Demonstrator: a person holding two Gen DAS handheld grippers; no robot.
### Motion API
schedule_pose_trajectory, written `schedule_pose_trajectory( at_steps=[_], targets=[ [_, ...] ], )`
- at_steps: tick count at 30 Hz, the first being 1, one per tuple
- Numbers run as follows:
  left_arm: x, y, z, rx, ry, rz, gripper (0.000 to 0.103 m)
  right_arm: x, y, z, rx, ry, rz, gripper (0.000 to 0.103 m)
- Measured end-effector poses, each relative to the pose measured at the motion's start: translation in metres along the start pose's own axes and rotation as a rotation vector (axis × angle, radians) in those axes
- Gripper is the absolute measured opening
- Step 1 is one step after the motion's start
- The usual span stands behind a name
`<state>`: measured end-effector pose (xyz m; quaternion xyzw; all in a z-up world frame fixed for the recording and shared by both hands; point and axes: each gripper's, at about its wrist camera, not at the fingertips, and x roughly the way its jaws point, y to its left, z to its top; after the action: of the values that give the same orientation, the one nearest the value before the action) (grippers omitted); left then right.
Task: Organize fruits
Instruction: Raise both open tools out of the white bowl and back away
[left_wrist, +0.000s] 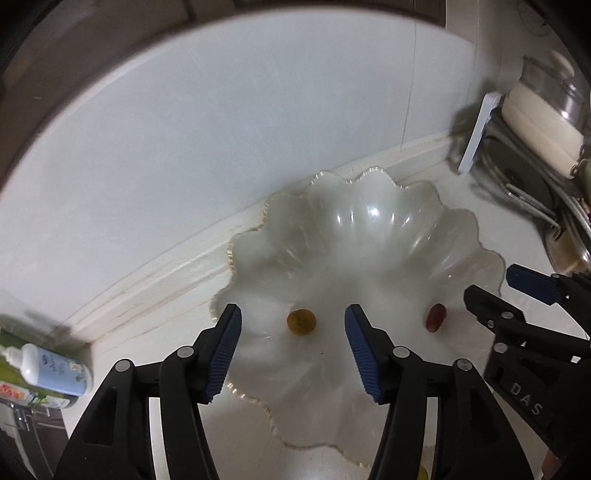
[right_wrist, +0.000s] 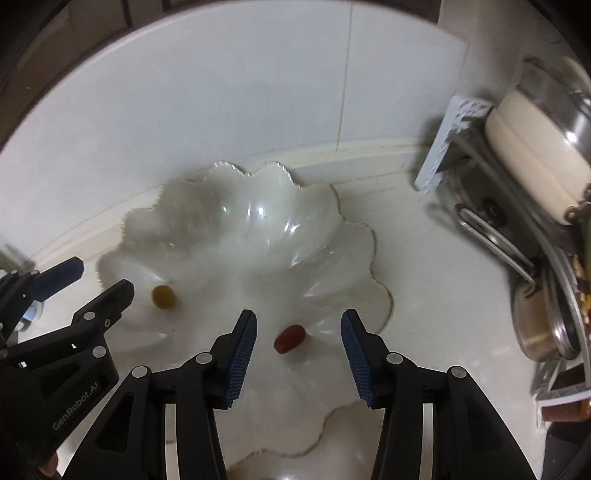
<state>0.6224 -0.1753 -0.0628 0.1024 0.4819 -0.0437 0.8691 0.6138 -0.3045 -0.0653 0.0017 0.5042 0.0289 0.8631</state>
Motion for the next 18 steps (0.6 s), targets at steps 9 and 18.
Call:
schedule_pose_trajectory(
  at_steps=[9, 18],
  targets=[
    [-0.066, 0.004, -0.022, -0.002, -0.134, 0.04, 0.063, -0.066, -0.001, -0.025, 0.012, -0.146, -0.01, 0.049],
    [-0.122, 0.008, -0.056, -0.01, -0.265, 0.008, 0.077, -0.119, -0.003, -0.058, 0.021, -0.253, -0.027, 0.049]
  ],
)
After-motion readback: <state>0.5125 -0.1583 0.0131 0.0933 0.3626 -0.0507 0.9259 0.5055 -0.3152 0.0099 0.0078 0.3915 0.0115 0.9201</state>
